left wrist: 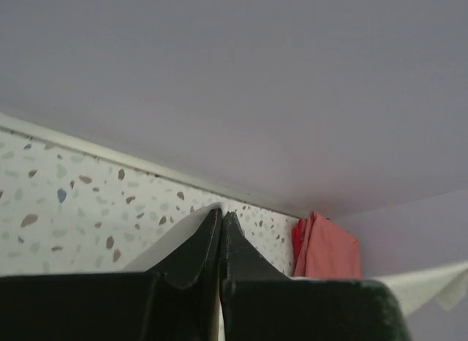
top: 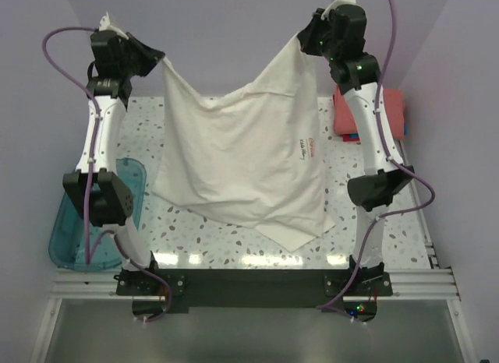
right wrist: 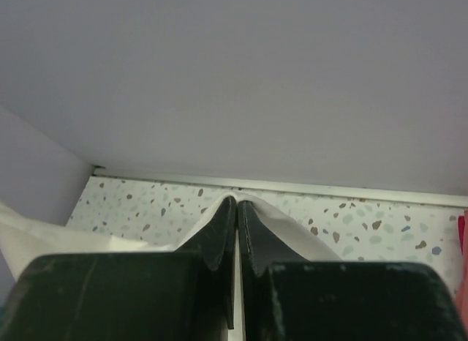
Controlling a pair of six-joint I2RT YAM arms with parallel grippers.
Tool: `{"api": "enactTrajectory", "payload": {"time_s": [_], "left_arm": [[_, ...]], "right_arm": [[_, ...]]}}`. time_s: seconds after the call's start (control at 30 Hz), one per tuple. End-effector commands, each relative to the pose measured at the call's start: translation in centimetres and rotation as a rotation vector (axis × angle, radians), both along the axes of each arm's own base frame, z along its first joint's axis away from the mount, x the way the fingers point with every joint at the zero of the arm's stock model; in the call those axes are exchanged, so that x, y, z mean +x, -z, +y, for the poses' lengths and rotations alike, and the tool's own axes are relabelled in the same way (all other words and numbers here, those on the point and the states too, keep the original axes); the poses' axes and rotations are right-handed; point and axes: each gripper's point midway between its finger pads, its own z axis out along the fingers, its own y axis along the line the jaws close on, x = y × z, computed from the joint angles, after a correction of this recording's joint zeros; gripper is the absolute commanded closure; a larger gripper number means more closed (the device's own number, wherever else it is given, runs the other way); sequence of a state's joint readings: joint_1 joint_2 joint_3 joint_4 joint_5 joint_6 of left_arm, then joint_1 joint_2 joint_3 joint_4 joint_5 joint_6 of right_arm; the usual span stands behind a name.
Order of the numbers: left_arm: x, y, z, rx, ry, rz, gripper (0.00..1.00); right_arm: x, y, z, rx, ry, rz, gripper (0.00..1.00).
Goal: Fold and stack the t-shirts
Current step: Flatten the tshirt out
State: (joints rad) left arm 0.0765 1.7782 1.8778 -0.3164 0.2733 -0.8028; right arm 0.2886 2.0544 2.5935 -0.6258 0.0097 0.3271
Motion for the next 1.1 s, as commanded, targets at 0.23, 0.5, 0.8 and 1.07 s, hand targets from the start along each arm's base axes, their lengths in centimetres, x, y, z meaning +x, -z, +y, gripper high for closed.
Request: {"api": "enactTrajectory", "payload": {"time_s": [0.23,0.5,0.8,1.07], "left_arm": [[-3.2,-23.4,2.7,0.009,0.023,-0.689,1.00],[-3.4,-17.3,4.2,0.007,0.028,-0.569,1.00],[-9.3,2.2,2.8,-0.087,0.005,-0.218,1.00],[-19.5,20.4,1.2,-0.097,-0.094,0.193,1.00]], "right_arm": [[-8.0,-22.1,-7.9,0.146,0.180,-0.674,1.00],[-6.7,-15.5,-8.6,0.117,0.200,-0.493,1.00],[-12.3,8.4,-9.6,0.070,0.224,0.003,1.00],[-24.2,26.0,-10.4,0.118,0.239,0.437,1.00]]}}
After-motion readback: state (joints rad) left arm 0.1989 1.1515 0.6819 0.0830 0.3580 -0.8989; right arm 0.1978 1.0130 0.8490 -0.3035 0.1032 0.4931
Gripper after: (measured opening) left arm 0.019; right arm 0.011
